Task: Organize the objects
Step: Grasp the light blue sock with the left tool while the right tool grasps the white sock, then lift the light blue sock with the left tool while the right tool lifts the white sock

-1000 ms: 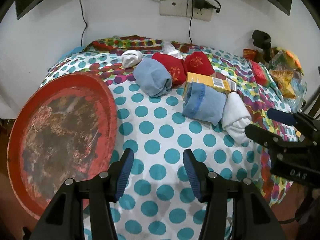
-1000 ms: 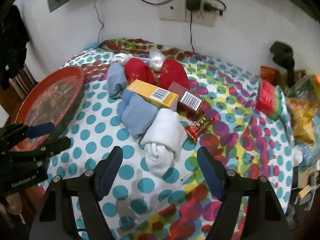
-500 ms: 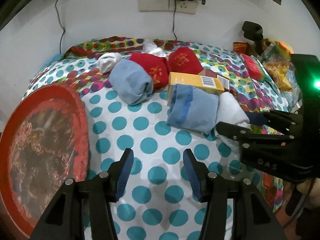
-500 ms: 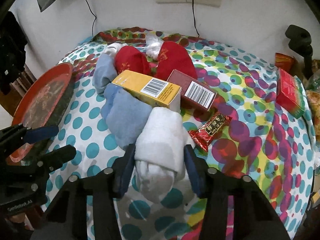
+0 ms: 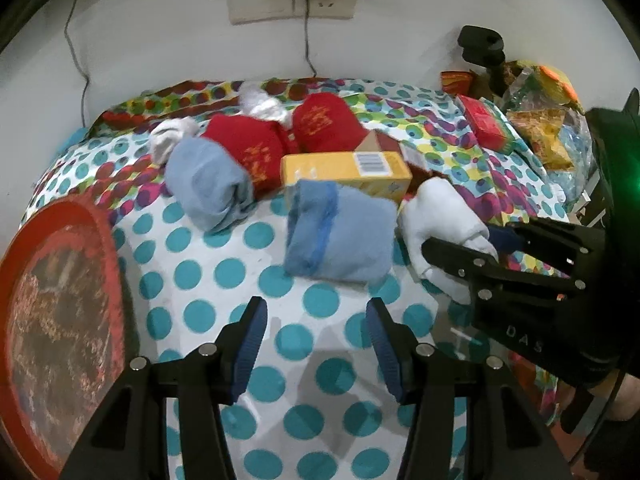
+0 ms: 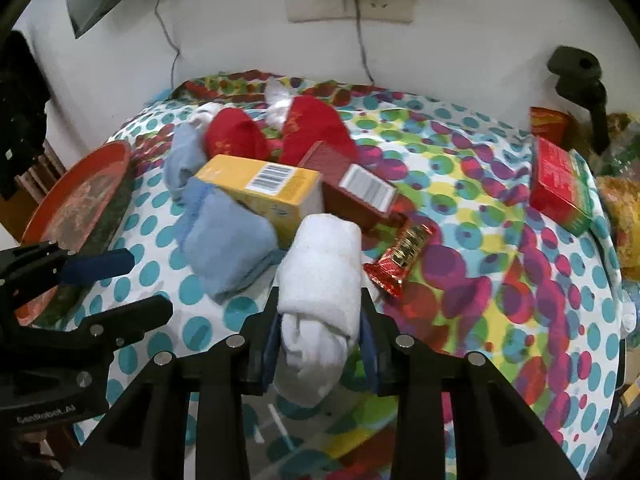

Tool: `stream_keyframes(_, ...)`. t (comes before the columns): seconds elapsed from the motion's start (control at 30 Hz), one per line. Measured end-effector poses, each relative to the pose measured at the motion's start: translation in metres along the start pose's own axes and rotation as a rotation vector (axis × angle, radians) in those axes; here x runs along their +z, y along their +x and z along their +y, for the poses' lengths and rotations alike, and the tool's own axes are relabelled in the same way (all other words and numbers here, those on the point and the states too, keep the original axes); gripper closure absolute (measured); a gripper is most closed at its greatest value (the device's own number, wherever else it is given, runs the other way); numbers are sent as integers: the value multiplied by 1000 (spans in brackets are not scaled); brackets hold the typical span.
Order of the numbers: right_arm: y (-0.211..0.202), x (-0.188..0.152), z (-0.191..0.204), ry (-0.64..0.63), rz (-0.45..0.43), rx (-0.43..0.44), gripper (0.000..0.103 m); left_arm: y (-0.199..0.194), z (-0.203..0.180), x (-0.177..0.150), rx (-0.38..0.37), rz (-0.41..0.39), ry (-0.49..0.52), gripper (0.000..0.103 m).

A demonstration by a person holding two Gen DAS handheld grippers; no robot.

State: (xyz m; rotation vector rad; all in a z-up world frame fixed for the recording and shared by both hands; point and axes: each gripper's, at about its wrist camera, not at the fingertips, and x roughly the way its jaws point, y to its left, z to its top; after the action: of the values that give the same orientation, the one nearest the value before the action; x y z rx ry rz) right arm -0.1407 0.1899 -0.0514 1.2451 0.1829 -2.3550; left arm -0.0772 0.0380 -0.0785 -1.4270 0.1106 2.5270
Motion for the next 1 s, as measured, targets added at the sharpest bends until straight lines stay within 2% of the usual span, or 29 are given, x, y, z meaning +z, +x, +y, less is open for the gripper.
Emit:
stream_keyframes(0.2, -1, -4, -12, 19, 6, 16, 71, 11, -18, 16, 11, -13, 48, 50)
stream_keyframes(0.57, 1, -7, -16, 31, 0, 45, 70, 43, -18, 41, 30, -19, 45, 48)
stream_keyframes(0.7, 1, -8, -17, 40, -1, 51, 69, 54, -18, 43, 15, 13, 42, 48)
stream_keyframes(1.0, 2, -6, -16, 37, 3, 50, 67, 55, -21, 42, 24, 3, 56, 48)
